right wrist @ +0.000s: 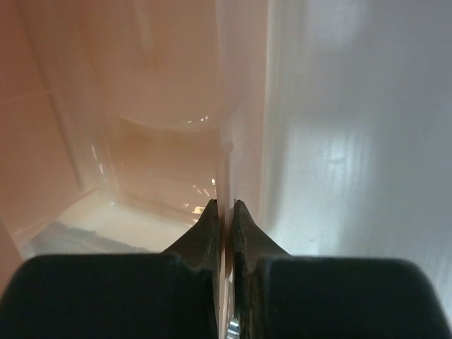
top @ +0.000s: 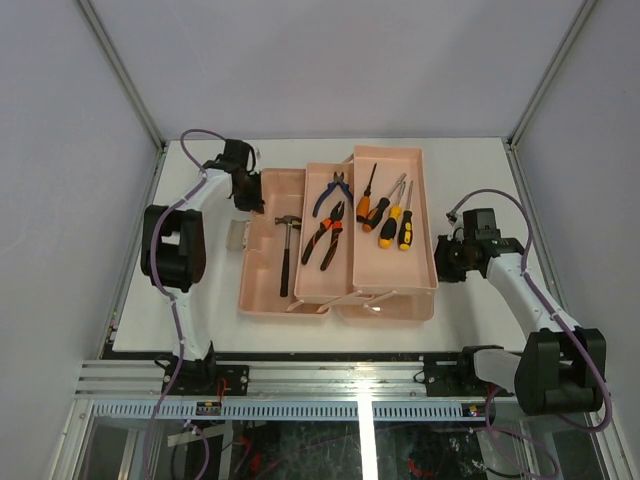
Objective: Pack the tool kit
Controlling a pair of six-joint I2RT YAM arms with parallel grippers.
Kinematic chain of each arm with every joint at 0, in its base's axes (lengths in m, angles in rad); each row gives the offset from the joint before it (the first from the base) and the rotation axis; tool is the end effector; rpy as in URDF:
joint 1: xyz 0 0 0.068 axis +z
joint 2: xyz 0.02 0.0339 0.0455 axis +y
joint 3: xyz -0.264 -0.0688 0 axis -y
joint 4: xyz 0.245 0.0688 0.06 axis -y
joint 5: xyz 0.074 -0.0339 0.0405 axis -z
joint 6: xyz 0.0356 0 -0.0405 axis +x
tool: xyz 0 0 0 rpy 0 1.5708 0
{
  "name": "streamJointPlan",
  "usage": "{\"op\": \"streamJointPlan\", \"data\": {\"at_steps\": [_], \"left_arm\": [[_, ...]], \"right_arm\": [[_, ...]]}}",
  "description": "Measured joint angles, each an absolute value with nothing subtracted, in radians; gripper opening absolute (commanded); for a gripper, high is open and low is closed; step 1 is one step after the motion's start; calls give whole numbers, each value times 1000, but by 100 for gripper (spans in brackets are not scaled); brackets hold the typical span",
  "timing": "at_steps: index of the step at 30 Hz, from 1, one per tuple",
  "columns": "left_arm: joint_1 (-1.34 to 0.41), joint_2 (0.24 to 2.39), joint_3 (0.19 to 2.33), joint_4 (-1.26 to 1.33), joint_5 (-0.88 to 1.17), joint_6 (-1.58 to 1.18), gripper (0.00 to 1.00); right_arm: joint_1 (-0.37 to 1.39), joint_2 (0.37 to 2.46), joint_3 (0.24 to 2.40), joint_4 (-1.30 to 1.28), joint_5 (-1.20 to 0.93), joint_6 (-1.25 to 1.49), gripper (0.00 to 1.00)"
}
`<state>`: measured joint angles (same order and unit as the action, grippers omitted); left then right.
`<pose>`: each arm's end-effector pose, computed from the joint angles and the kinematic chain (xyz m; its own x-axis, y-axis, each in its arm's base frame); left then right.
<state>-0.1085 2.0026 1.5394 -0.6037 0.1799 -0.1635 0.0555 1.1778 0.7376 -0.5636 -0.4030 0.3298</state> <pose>0.4259 -0.0528 0.2020 -0.8903 -0.0641 -0.4509 0.0482 0.9712 -0.2332 0.2223 0.0263 0.2172 -0.8815 0.2494 -0.4010 0.0255 0.8731 0.4869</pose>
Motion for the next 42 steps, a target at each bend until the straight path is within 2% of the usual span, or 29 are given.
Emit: {"op": "streamJointPlan", "data": {"at_steps": [4,6,7,9,12,13,22,33,42], "left_arm": [[-157,2020,1568,-607,175,-194,10],[-187,2035,1596,-606,171,-207,22],[-200,2040,1609,-606,171,-214,29],[-223,2045,1632,-603,175,-234,50],[-250,2046,1661,-601,191,-258,91],[-259,2046,1672,-600,199,-268,99],[-259,2040,1727,-595,259,-346,100],[-154,1929,1654,-527,358,-416,100],[-144,1927,1576,-516,359,-433,100]], "right_arm": [[58,1197,822,-655,-285,295,0],[57,1206,880,-713,-217,272,0],[56,1208,902,-733,-192,264,0],[52,1217,961,-779,-131,242,0],[51,1240,1060,-830,-65,212,0],[52,1253,1100,-847,-47,199,0],[54,1363,1398,-933,52,83,0],[111,1387,1454,-962,109,62,0],[194,1387,1551,-1015,166,70,0]]}}
